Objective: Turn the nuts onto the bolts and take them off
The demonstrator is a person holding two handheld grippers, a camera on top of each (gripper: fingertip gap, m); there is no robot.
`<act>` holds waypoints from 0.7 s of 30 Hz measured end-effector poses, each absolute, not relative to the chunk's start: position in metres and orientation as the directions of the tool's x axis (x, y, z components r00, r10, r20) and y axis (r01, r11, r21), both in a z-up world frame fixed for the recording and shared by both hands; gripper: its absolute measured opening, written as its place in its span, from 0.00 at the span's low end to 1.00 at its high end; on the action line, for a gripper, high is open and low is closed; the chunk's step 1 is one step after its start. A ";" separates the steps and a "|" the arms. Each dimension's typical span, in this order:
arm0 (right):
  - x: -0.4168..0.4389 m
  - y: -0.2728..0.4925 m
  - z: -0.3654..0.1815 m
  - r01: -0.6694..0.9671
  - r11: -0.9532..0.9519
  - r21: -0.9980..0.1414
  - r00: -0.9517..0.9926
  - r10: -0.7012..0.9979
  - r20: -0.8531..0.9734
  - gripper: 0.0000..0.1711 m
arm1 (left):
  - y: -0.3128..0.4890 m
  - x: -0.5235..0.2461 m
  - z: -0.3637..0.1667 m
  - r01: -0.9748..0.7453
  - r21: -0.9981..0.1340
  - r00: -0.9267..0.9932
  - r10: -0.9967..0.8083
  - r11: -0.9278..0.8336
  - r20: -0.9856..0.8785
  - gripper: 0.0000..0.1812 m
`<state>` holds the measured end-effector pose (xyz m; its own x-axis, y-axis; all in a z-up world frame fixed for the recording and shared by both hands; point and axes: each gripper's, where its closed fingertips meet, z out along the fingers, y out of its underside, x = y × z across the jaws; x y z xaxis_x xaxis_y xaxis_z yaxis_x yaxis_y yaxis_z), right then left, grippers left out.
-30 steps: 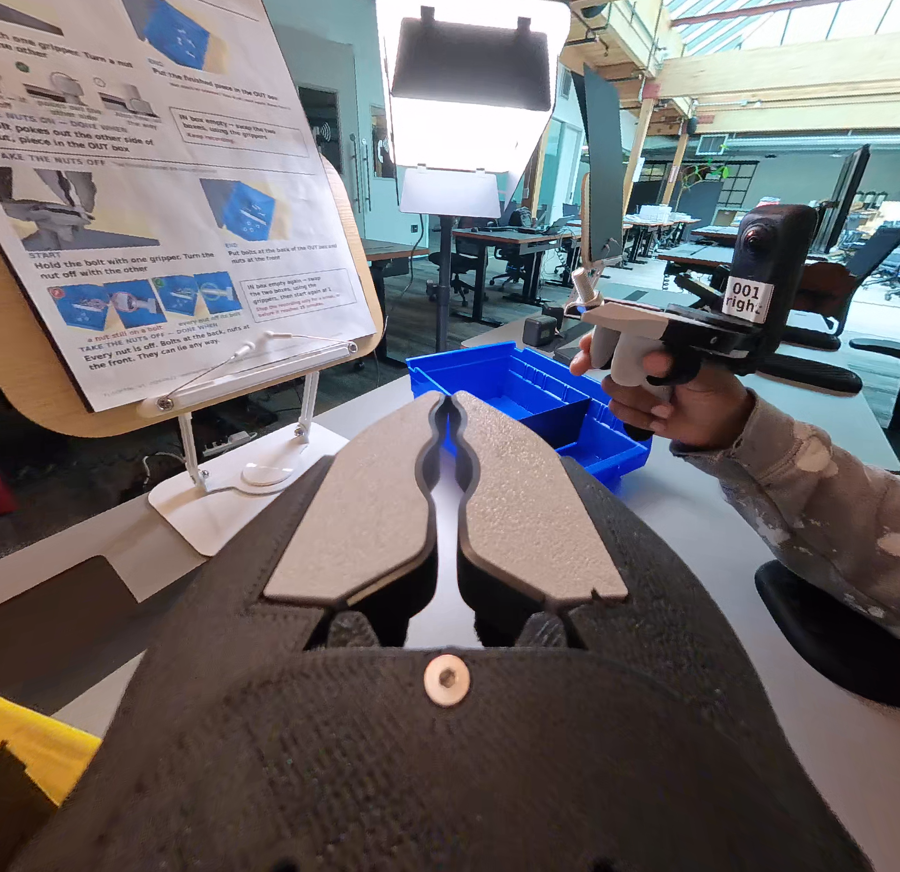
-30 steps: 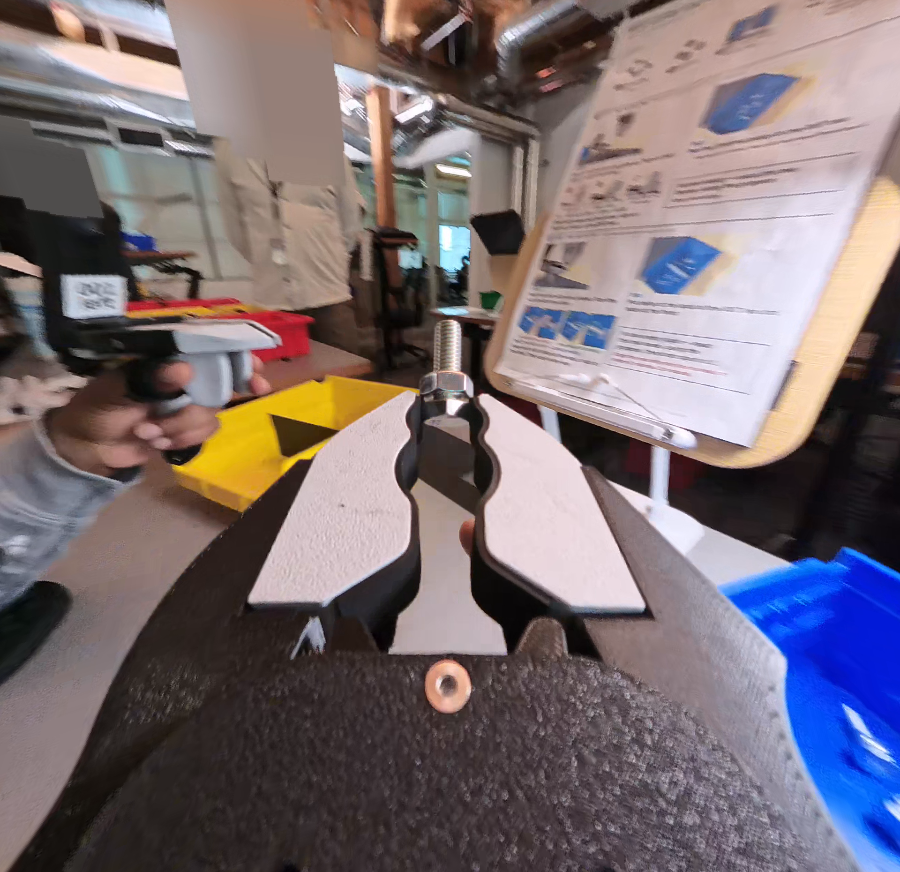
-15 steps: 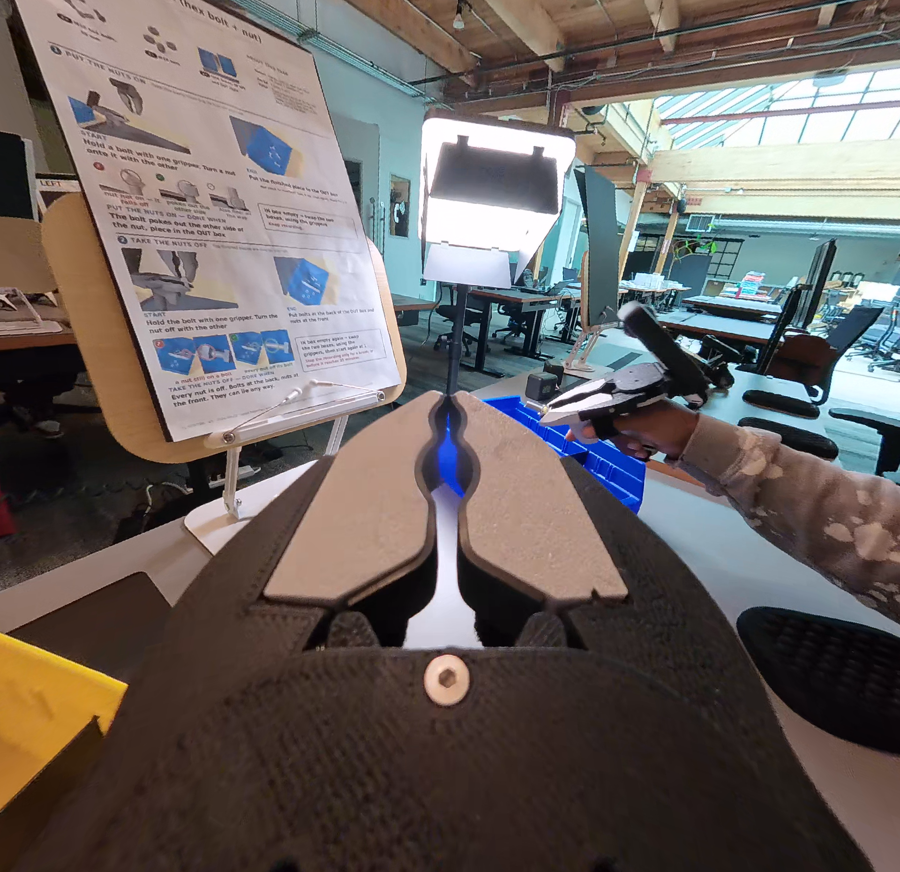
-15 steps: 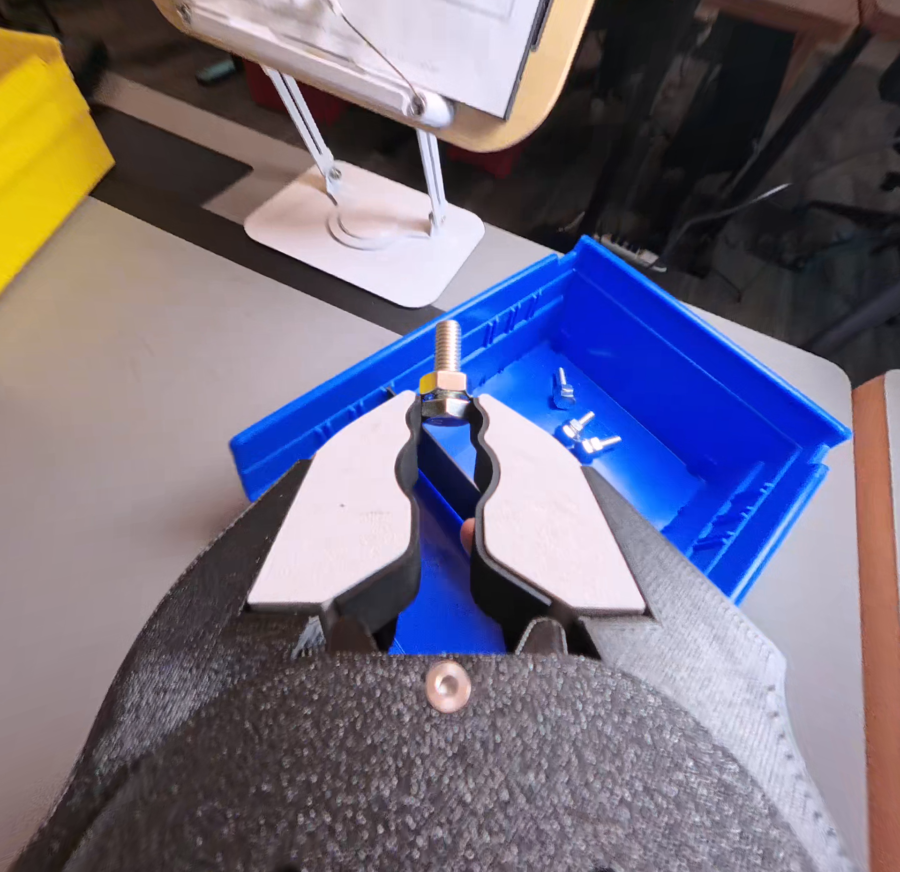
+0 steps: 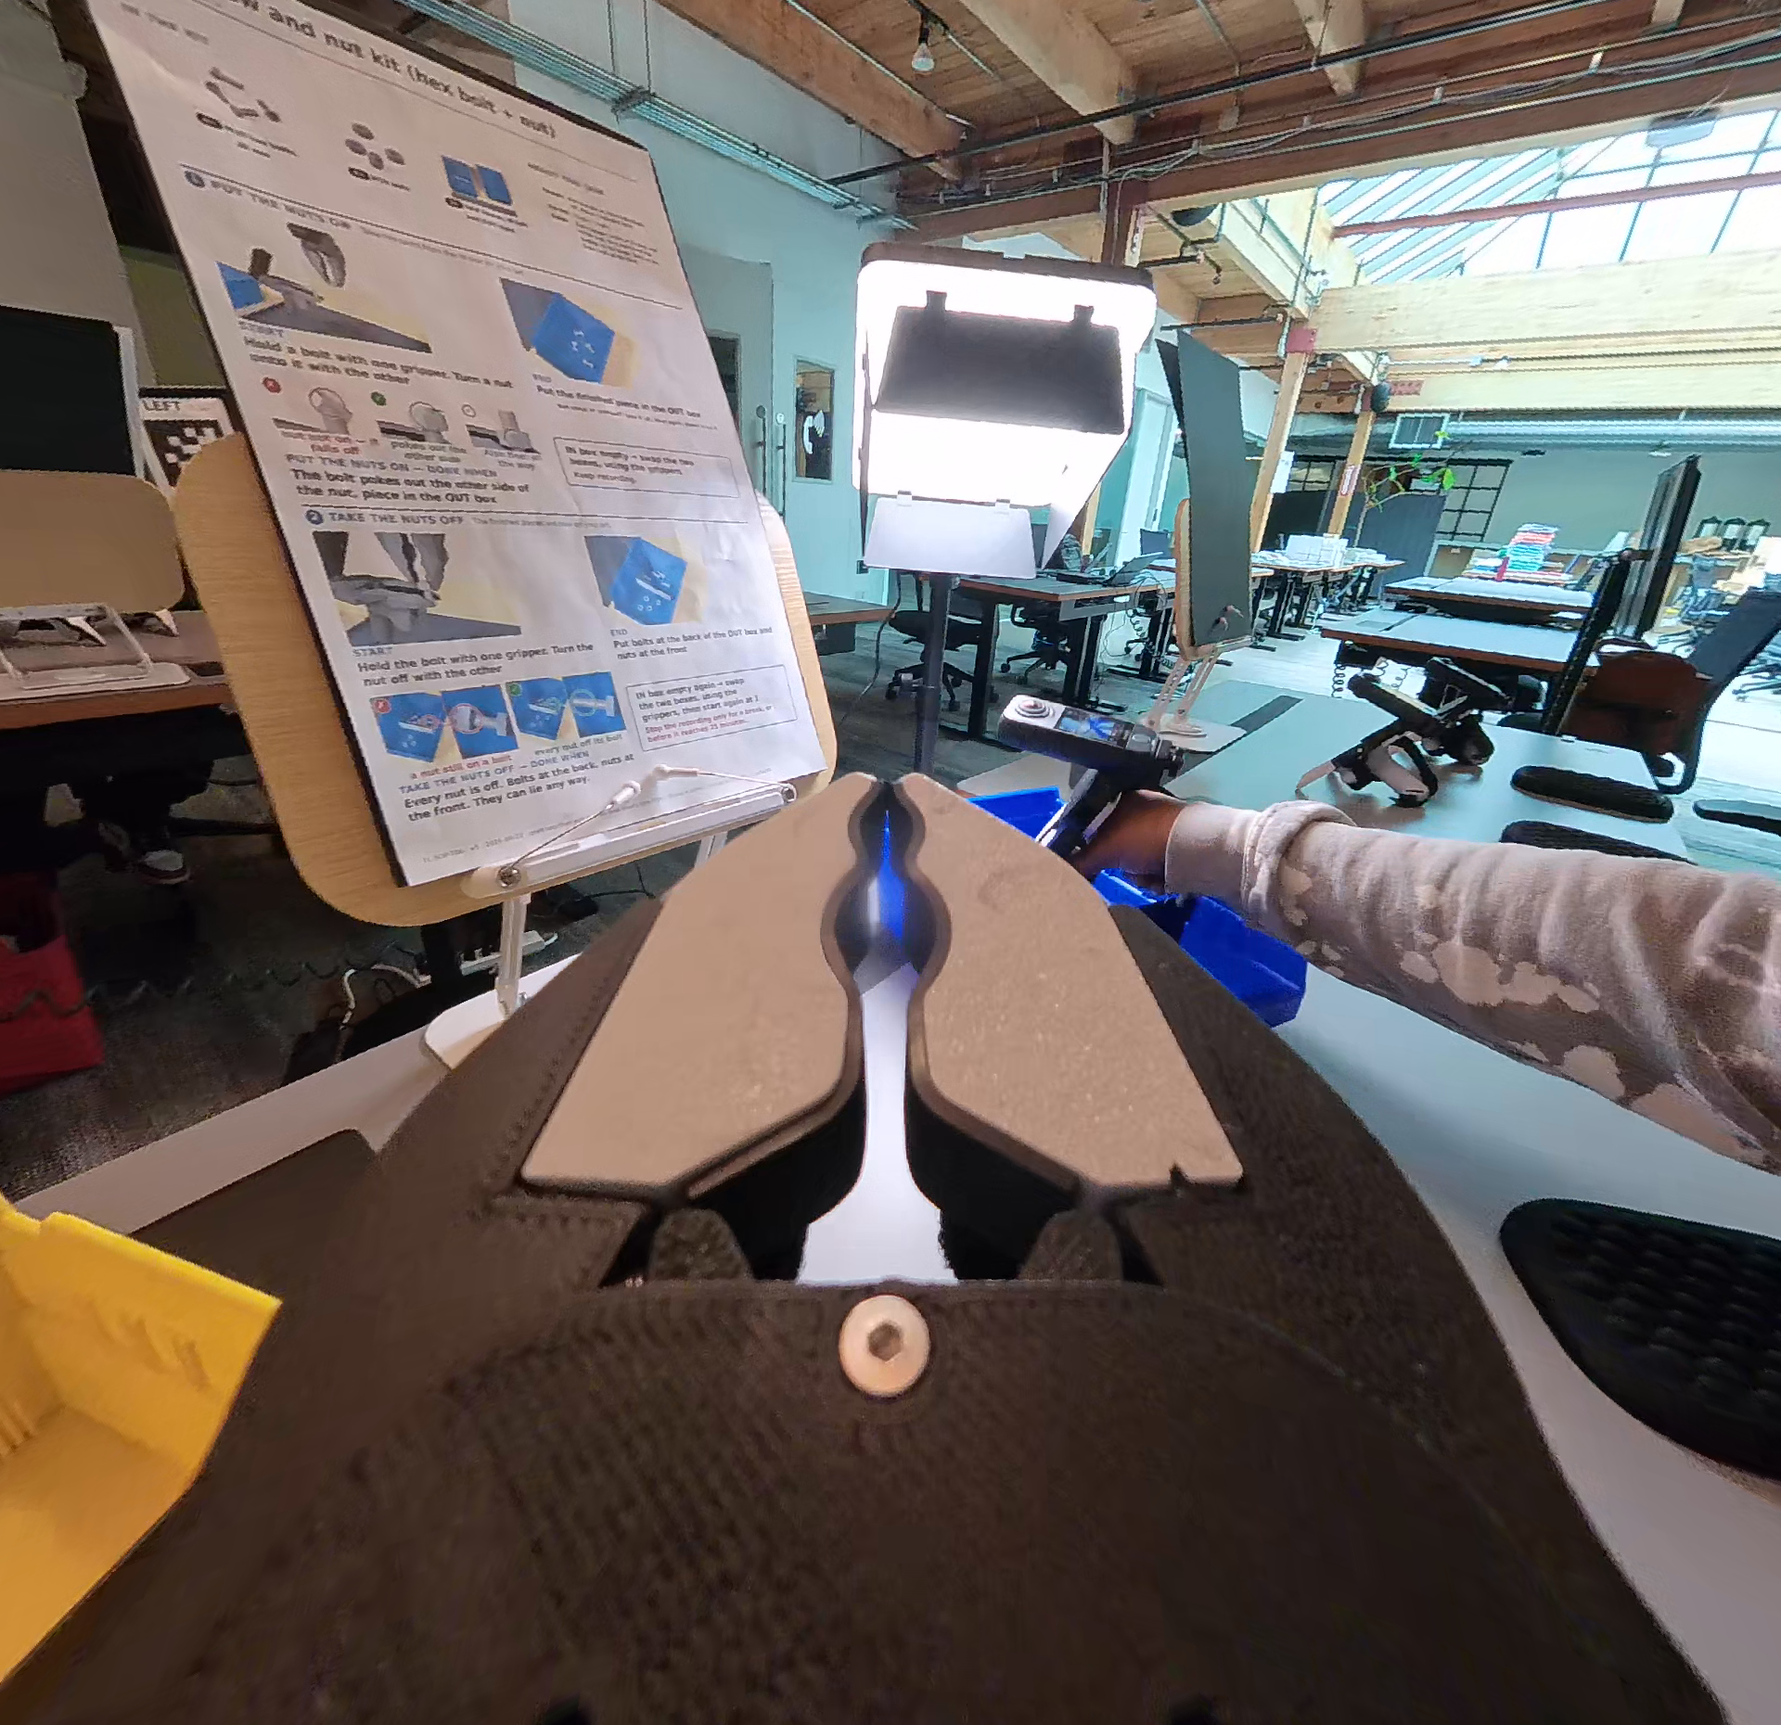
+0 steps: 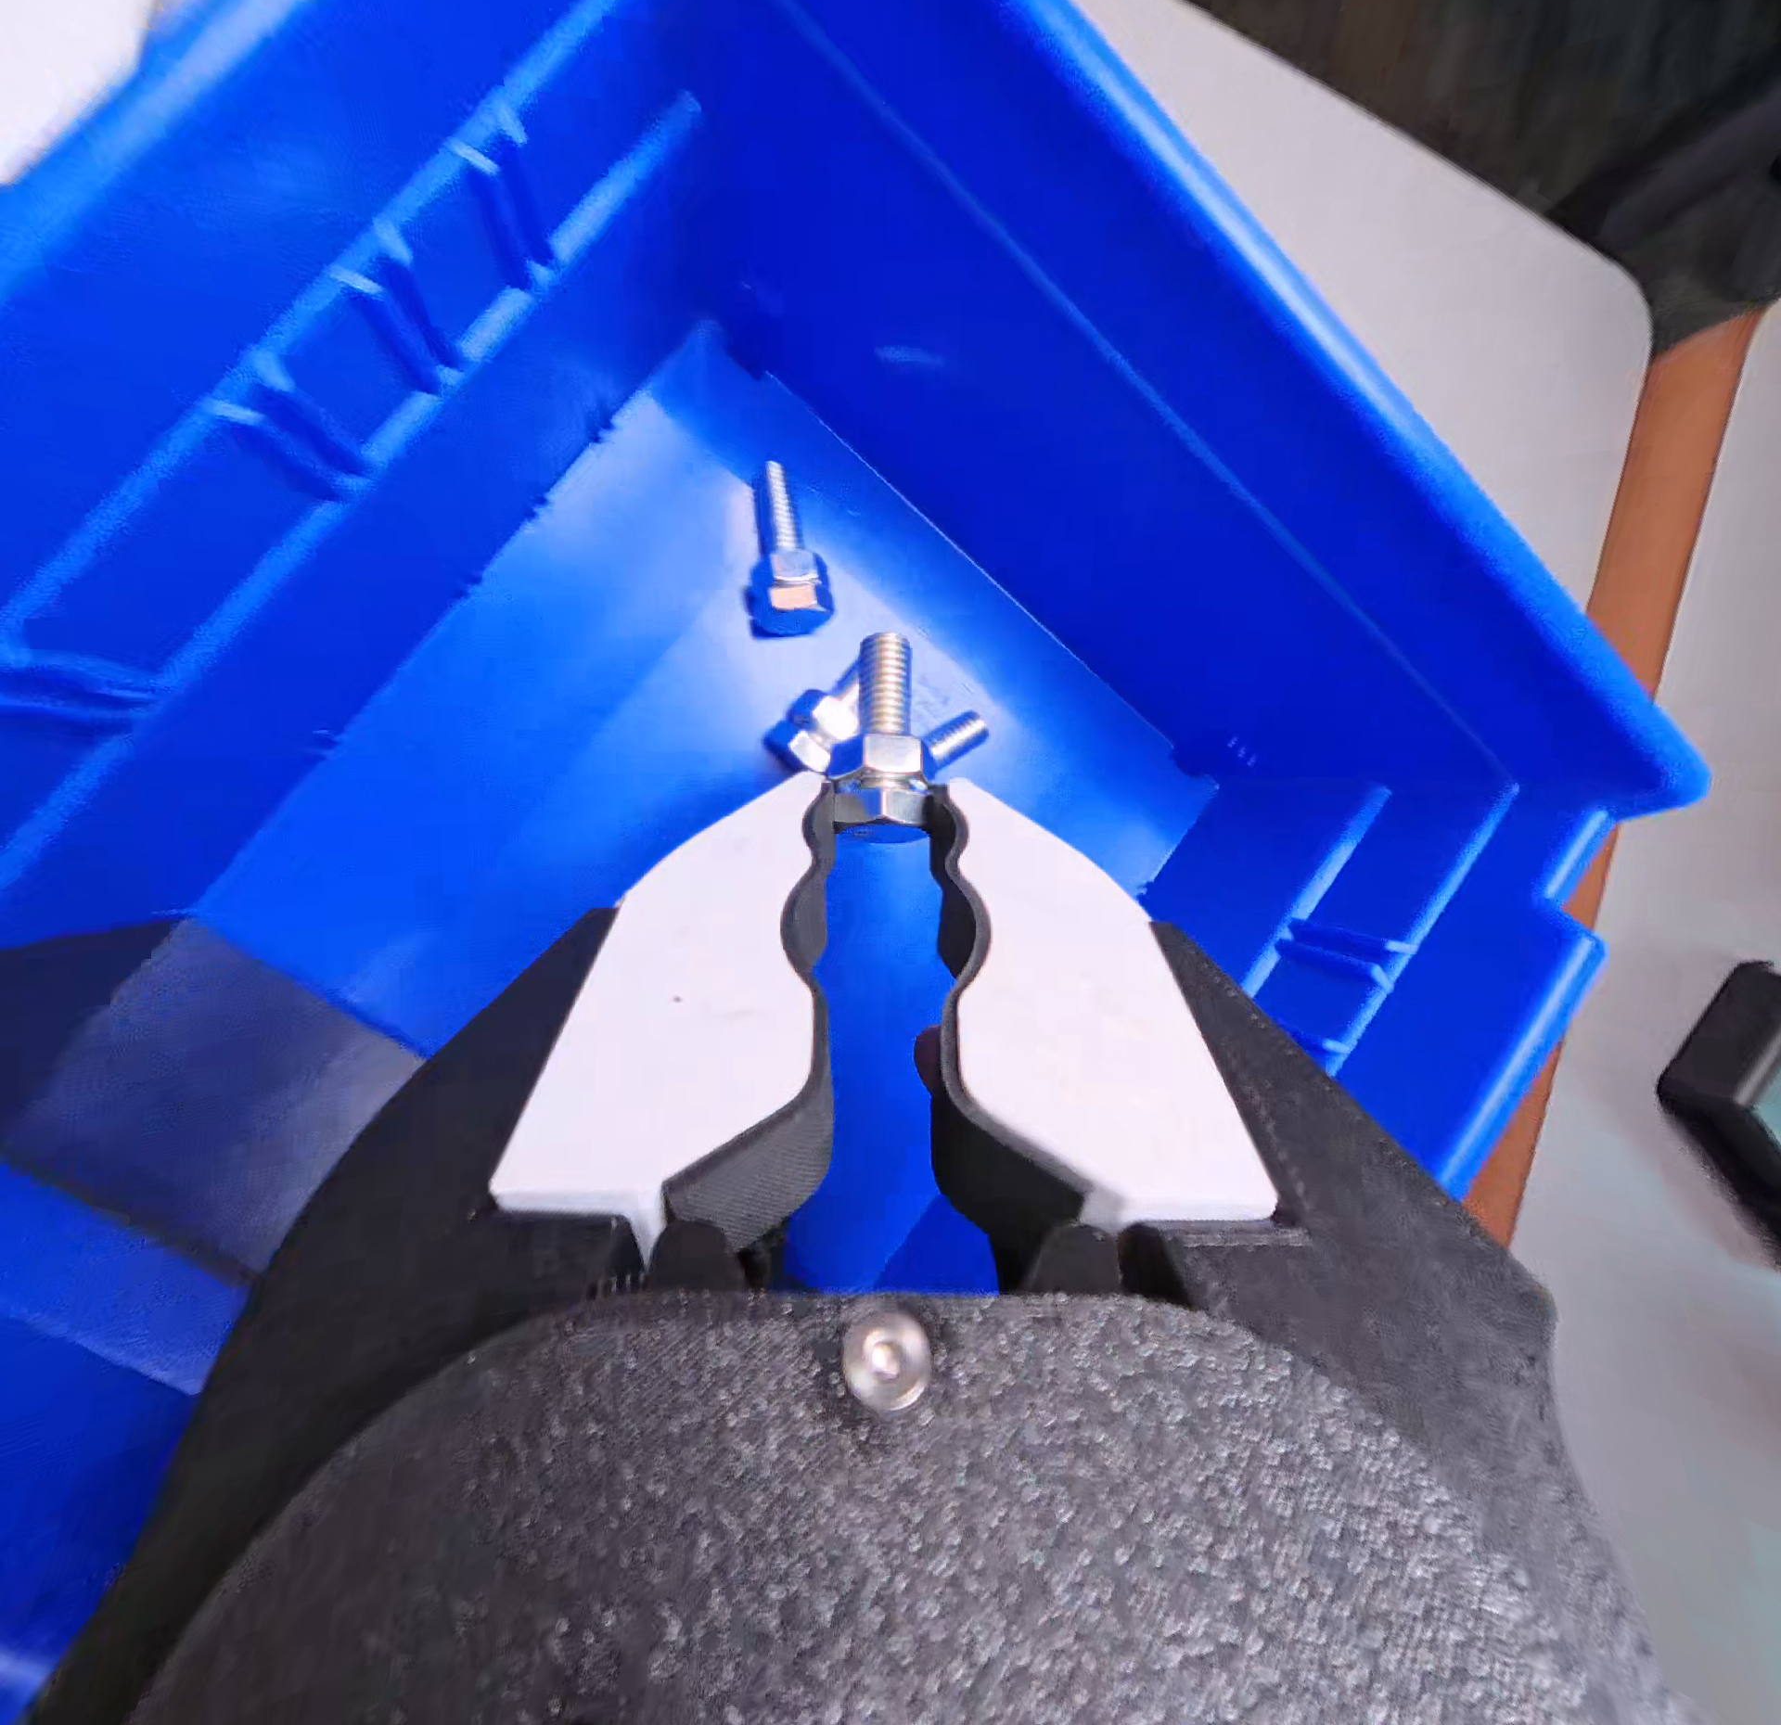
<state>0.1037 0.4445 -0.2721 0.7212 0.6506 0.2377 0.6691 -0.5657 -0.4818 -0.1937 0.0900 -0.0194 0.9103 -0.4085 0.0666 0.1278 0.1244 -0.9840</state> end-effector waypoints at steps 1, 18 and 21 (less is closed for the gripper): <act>0.109 0.449 -0.281 0.662 -0.596 -0.455 0.736 0.632 0.242 0.11 | 0.091 -0.197 -0.021 0.126 -0.985 0.913 -0.402 0.121 0.068 0.00; 0.068 0.429 -0.197 0.698 -0.356 -0.621 0.614 0.743 0.265 0.24 | 0.099 -0.206 -0.033 0.101 -0.993 0.918 -0.390 0.063 0.069 0.01; 0.046 0.370 -0.153 0.668 -0.163 -0.726 0.487 0.833 0.261 0.26 | 0.095 -0.211 -0.032 0.055 -0.996 0.933 -0.359 0.064 0.028 0.03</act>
<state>0.0460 0.3702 -0.1531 0.4870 0.8334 0.2614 0.6681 -0.1627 -0.7260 -0.2114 0.0954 -0.0322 0.9329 -0.3590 0.0283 0.0548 0.0641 -0.9964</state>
